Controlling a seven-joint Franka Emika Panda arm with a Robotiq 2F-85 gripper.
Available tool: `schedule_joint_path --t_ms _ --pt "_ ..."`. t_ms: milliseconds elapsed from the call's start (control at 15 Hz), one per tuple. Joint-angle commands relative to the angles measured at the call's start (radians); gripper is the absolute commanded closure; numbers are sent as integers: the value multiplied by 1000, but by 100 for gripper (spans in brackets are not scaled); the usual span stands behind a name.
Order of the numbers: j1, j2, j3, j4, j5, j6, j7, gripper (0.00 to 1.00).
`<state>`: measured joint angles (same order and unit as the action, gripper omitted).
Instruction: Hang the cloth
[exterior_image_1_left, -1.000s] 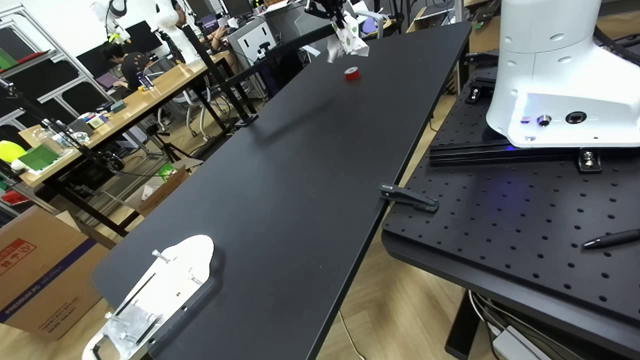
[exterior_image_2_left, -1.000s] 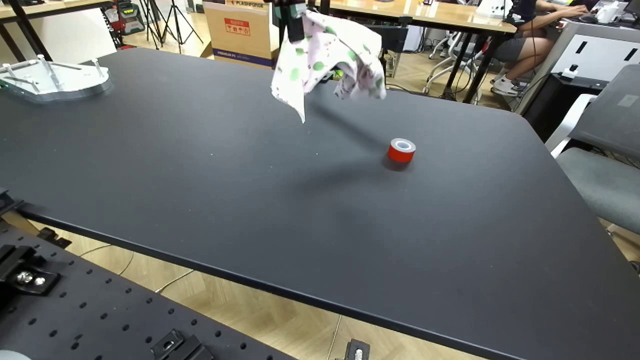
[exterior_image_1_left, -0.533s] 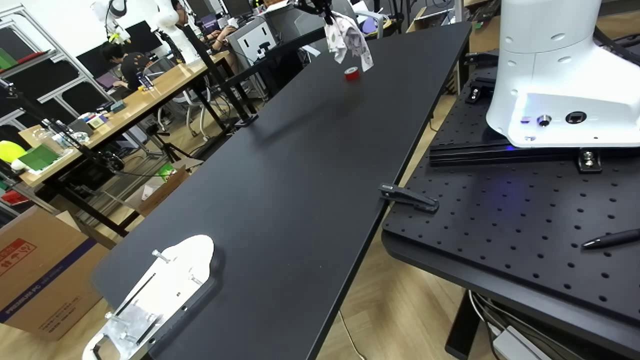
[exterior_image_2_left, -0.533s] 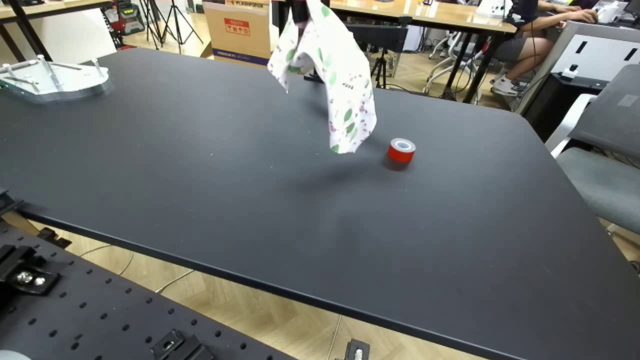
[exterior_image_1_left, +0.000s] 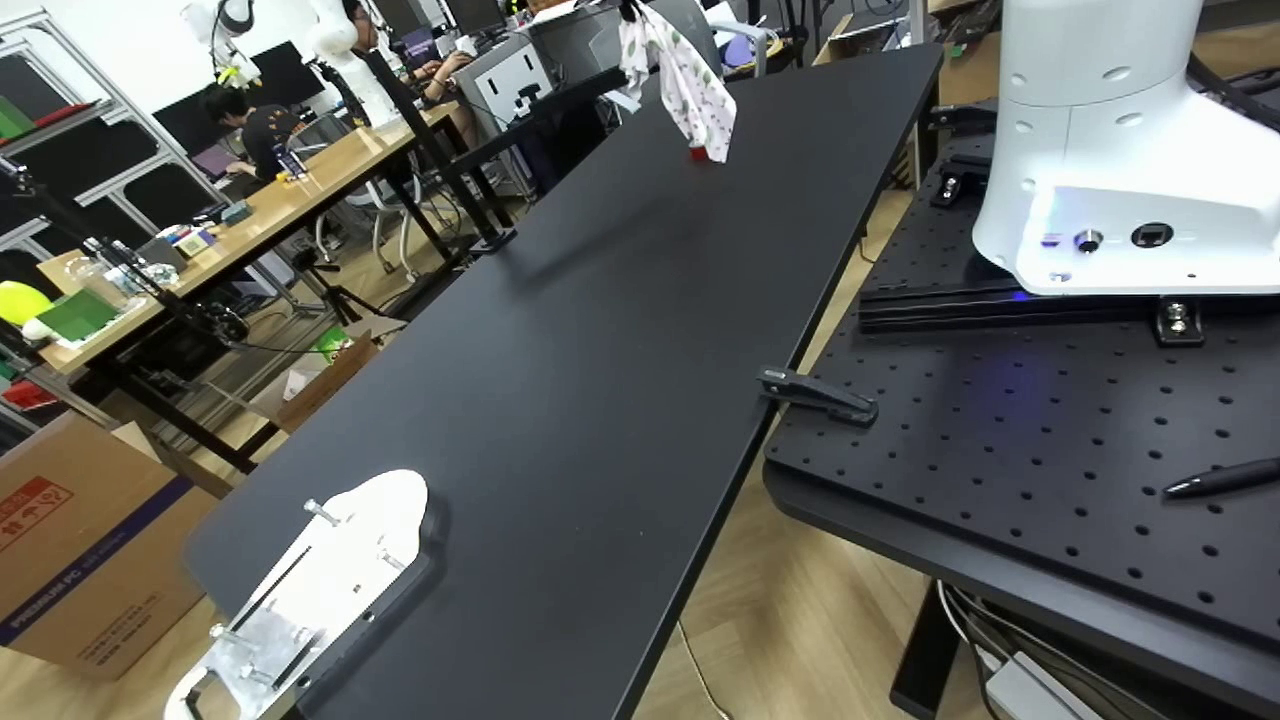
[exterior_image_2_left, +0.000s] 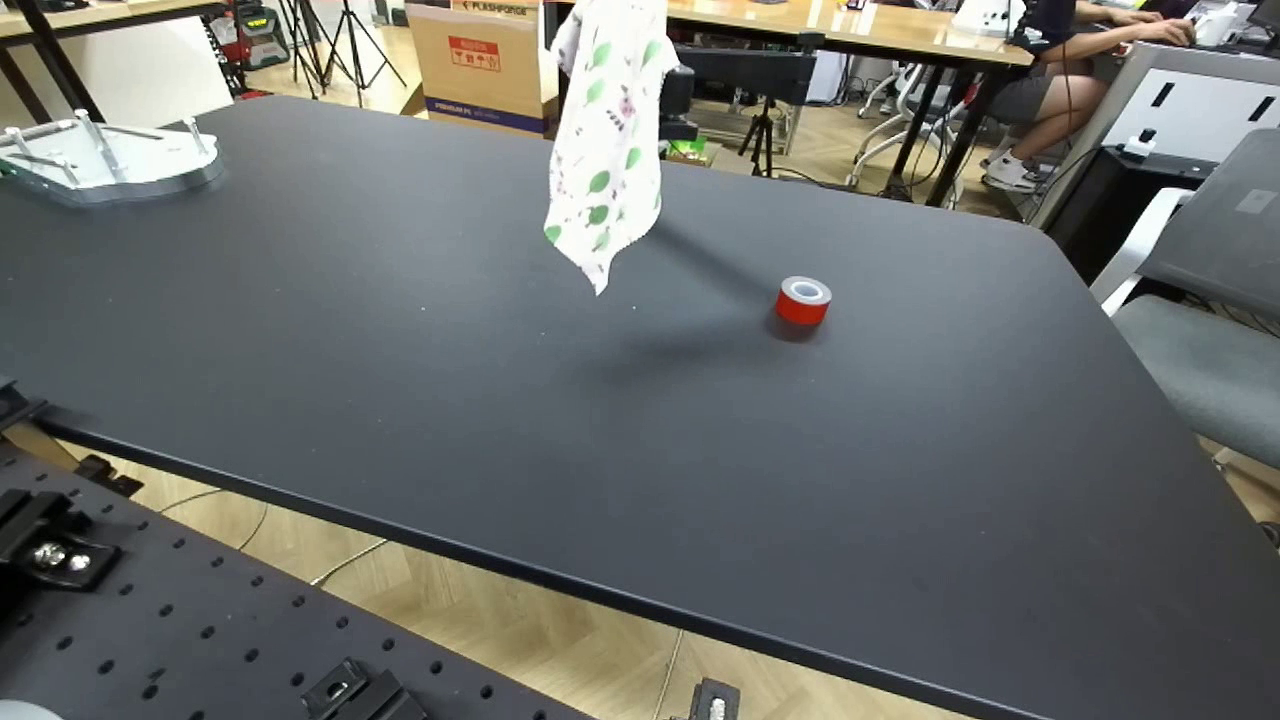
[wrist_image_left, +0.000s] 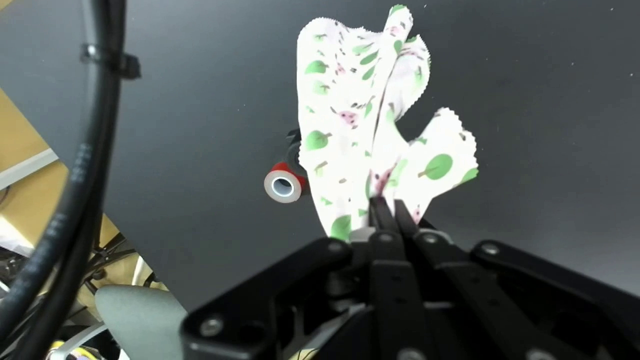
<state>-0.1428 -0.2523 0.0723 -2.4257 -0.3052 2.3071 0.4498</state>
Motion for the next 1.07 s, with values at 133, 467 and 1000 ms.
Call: schedule_joint_path --t_ms 133,467,1000 --pt "-7 -37 -16 23 -22 -7 31 99" --pt "-41 -66 -21 23 -52 7 62 99" --pt "-93 -6 -15 24 -96 68 201 99"
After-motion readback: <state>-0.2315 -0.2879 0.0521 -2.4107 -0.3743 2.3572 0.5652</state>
